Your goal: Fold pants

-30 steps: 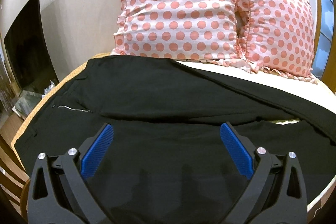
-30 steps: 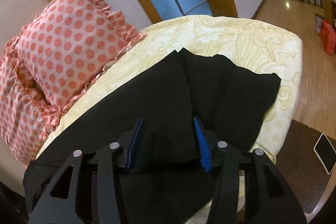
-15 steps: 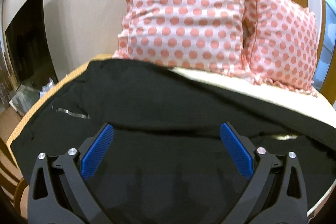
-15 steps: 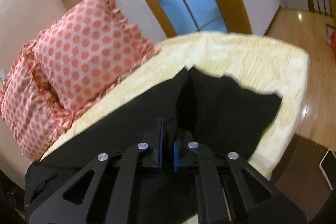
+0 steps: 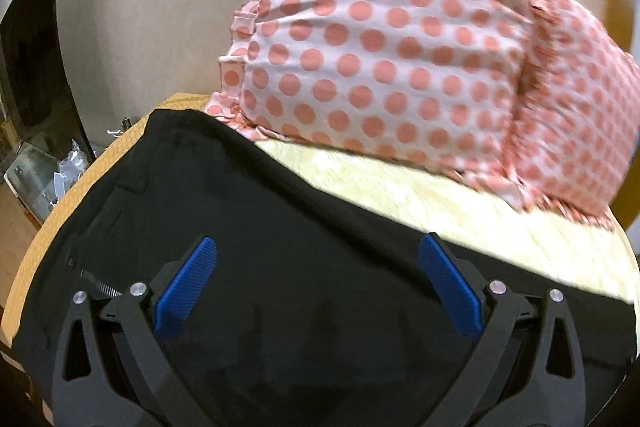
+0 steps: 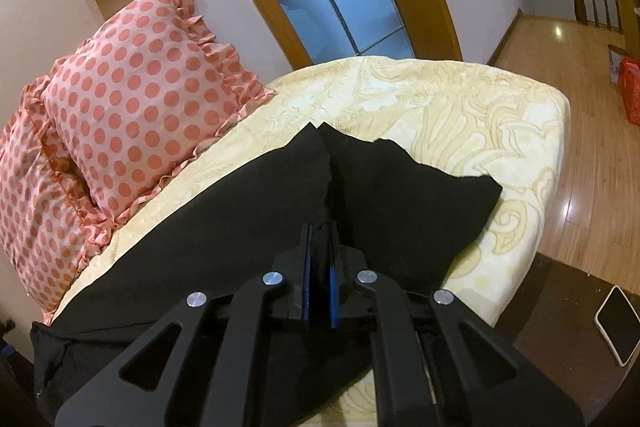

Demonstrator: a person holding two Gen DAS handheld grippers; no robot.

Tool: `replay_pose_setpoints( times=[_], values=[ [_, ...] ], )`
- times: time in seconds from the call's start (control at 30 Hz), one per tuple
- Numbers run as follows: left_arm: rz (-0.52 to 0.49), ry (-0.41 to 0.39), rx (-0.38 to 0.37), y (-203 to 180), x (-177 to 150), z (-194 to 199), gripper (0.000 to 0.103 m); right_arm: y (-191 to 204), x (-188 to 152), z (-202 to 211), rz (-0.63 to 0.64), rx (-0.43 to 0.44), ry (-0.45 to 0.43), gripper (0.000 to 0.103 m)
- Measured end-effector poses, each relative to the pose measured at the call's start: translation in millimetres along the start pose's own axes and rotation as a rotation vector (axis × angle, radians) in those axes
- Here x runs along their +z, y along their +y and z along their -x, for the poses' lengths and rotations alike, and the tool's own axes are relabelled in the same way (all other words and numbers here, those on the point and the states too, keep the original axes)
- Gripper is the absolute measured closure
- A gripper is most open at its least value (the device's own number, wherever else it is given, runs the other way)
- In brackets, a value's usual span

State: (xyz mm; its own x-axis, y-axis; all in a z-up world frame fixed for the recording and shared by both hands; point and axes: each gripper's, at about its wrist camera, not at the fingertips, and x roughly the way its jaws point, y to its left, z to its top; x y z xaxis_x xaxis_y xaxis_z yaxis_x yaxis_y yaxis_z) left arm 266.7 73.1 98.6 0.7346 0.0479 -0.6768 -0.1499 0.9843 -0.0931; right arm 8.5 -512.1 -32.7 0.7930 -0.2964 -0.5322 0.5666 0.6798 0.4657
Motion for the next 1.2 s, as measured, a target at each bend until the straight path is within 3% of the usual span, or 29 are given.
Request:
replay_pose_setpoints(
  times=[0.1, 0.23, 0.43, 0.57, 0.63, 0.7, 0.9, 1.03, 1.2],
  values=[
    [0.036, 0.07, -0.003, 5.1, 27.5, -36.6, 0.003, 0.7, 1.4, -2.4, 0.012, -0.003, 0.011, 0.096],
    [0.058, 0.184, 0.028, 7.3, 46.5, -85.2, 0.015, 6.2, 1.0, -3.0, 0.054, -0.028, 0.007, 0.096],
    [0.196, 0.317, 0.032, 30.9, 55.8, -138.0, 0.045, 11.9, 1.8, -3.9, 0.103, -0.053, 0.001, 0.096],
    [0.307, 0.33, 0.014, 53.1, 60.3, -152.7, 0.062, 14.5, 3.0, -4.9, 0.127, -0.063, -0.003, 0.096],
    [0.343, 0.322, 0.011, 64.2, 61.2, -156.1, 0.079, 16.1, 2.8, -4.6, 0.137, -0.069, -0.008, 0.096],
    [0.363, 0.321, -0.001, 71.3, 59.5, -156.1, 0.087, 16.4, 3.3, -4.2, 0.135, -0.064, -0.012, 0.096],
    [0.336, 0.251, -0.013, 83.3, 52.4, -116.1, 0.091, 17.8, 9.5, -2.8, 0.132, -0.048, -0.025, 0.096],
    [0.332, 0.138, -0.064, 91.5, 44.9, -43.5, 0.091, 15.9, 17.6, 3.3, 0.112, -0.023, -0.051, 0.096],
    [0.295, 0.006, -0.075, 99.3, 9.4, 45.2, 0.091, 8.7, 27.8, 10.2, 0.089, -0.019, -0.08, 0.096]
  ],
)
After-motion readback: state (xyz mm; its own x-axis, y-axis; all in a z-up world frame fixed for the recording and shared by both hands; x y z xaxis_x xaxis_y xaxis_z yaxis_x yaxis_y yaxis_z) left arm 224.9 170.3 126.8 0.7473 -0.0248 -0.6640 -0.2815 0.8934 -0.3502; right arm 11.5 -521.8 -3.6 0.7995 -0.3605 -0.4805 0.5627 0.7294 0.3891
